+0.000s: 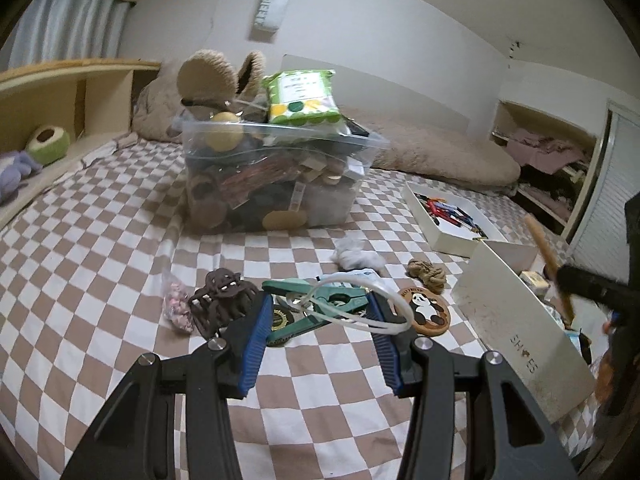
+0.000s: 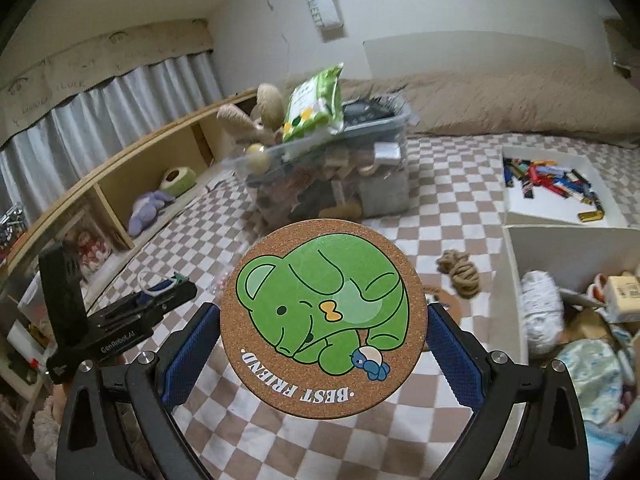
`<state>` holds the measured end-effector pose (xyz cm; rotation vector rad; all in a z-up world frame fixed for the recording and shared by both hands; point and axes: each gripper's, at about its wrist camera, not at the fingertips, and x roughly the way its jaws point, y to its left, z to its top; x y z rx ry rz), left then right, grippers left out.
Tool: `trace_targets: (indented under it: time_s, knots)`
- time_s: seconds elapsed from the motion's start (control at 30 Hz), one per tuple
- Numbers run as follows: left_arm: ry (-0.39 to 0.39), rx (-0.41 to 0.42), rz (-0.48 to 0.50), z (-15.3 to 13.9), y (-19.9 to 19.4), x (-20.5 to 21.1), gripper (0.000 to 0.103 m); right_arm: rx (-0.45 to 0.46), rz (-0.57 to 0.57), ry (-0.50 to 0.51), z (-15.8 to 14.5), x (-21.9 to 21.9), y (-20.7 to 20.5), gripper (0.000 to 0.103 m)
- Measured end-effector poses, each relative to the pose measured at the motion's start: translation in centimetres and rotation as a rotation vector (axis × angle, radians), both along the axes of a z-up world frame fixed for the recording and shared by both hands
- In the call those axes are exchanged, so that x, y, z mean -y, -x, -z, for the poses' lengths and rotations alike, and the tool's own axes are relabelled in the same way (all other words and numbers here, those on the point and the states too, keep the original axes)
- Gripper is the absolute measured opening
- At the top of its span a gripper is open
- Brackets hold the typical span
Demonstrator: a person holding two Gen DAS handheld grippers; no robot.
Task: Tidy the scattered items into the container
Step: 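Carry the green clothespin and frog coaster over the white box with both tools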
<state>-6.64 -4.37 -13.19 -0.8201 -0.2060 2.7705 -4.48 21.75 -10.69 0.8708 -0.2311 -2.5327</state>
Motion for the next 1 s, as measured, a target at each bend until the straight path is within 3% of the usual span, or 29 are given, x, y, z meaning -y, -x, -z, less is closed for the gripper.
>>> trace_targets:
  time_s: [0.3, 1.0]
  knots:
    - [0.051, 0.013, 0.026, 0.6, 0.2, -2.0, 0.048, -0.046, 0.084, 0.037, -1.0, -4.0, -1.3, 0.1]
    - [0.009, -0.068, 0.141, -3.0, -2.0, -9.4, 0.048, -0.139, 0.294, 0.147, -3.3, -15.6, -4.5, 0.1]
